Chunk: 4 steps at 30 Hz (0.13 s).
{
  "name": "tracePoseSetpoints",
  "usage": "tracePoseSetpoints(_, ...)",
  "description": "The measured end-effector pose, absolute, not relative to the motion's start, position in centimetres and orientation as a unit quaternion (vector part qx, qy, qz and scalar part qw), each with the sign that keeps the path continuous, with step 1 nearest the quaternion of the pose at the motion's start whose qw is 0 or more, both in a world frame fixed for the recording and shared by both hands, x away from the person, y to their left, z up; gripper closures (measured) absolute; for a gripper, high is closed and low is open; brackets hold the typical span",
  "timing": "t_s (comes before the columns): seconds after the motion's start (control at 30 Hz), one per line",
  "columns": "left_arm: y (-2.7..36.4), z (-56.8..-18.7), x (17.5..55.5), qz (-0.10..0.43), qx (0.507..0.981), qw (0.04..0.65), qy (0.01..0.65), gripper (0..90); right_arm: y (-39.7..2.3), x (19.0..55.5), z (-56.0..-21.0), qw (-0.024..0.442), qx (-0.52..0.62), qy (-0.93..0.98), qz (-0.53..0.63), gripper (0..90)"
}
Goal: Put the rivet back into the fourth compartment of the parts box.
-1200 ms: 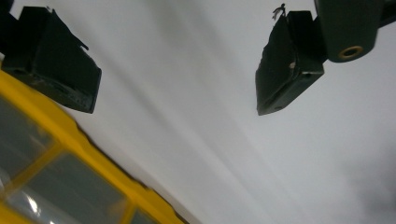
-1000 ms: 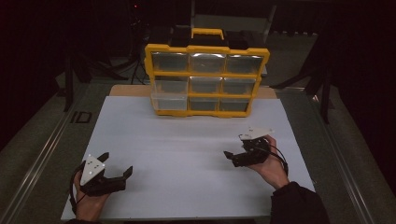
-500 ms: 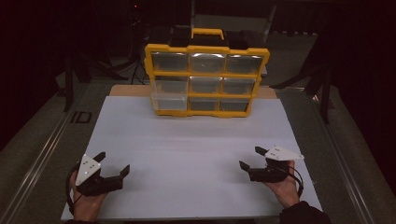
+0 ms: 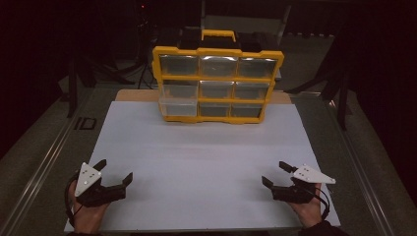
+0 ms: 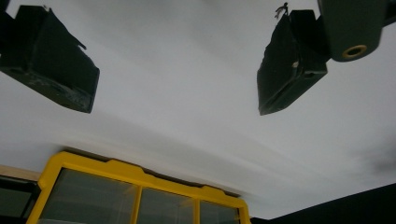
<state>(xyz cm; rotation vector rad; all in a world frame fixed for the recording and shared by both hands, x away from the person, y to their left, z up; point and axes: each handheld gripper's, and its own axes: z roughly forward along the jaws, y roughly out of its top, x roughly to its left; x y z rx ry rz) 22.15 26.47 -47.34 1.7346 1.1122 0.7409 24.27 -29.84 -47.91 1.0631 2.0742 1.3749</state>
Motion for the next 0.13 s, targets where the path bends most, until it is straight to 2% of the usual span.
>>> tracePoseSetpoints(0.13,26.34,-47.41,22.2,0.301,0.705,0.457,0.452,3.2,-29.82,24.4,-48.09,0.216,0.382,0.749,0.496,11.7)
